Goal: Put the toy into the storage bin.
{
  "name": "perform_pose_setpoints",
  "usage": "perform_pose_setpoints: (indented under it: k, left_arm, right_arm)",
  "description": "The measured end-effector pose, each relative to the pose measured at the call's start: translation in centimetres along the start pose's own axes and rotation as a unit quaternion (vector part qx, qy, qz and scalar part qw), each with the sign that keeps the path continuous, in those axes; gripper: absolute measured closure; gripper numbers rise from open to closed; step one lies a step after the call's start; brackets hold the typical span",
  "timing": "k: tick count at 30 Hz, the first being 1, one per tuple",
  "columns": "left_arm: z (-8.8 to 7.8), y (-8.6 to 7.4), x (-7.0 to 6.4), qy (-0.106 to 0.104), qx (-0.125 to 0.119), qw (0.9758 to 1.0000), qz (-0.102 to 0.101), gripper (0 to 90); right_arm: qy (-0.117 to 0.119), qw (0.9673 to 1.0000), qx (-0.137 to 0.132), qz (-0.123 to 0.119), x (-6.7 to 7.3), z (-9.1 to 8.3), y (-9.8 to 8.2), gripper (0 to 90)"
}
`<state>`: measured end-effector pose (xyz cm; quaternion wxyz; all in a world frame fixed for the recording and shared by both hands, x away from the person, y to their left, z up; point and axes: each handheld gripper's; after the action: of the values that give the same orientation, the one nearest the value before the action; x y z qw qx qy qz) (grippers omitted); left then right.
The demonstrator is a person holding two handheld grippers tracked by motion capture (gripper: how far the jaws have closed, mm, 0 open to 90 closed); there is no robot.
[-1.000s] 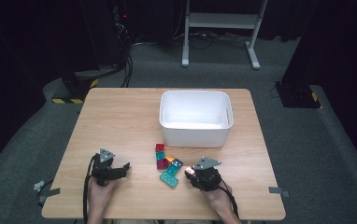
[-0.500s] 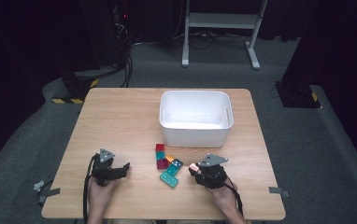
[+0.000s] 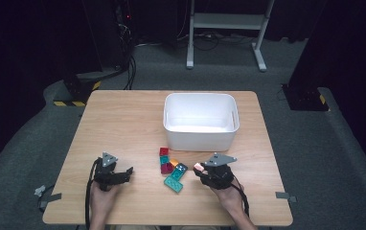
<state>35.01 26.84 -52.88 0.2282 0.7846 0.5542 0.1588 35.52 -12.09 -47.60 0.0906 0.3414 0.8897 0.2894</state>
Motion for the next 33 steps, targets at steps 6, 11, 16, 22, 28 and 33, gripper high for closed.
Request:
perform_pose_setpoints:
  k: [6, 11, 16, 22, 28, 33]
  left_arm:
    - [0.0, 0.0, 0.0, 0.000, 0.000, 1.0000, 0.000, 15.8]
    - [0.0, 0.0, 0.0, 0.000, 0.000, 1.0000, 0.000, 15.8]
    - [0.0, 0.0, 0.0, 0.000, 0.000, 1.0000, 0.000, 15.8]
    - [0.0, 0.0, 0.0, 0.000, 0.000, 1.0000, 0.000, 15.8]
    - [0.0, 0.0, 0.0, 0.000, 0.000, 1.0000, 0.000, 15.8]
    - [0.0, 0.0, 0.0, 0.000, 0.000, 1.0000, 0.000, 15.8]
  right_arm:
    - [0.003, 0.9999, -0.014, 0.003, -0.6, -1.4, 1.0, 66.3]
    - [0.006, 0.9997, -0.024, 0.003, -1.1, -2.7, 2.2, 66.3]
    - [0.013, 0.9994, -0.032, 0.005, -1.6, -4.0, 3.2, 66.2]
    - [0.015, 0.9990, -0.041, 0.007, -2.5, -6.1, 4.5, 66.2]
    - [0.018, 0.9986, -0.044, 0.022, -3.8, -6.8, 5.2, 66.2]
    - [0.024, 0.9973, -0.058, 0.037, -5.0, -7.8, 6.2, 66.2]
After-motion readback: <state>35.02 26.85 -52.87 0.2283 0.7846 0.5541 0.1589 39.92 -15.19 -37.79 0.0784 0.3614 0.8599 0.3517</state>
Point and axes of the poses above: each handheld gripper's, and its own axes: z roughly forward along the jaws, y roughly out of its top, x roughly to its left, and after that the axes turned 15 degrees about x, right-handed
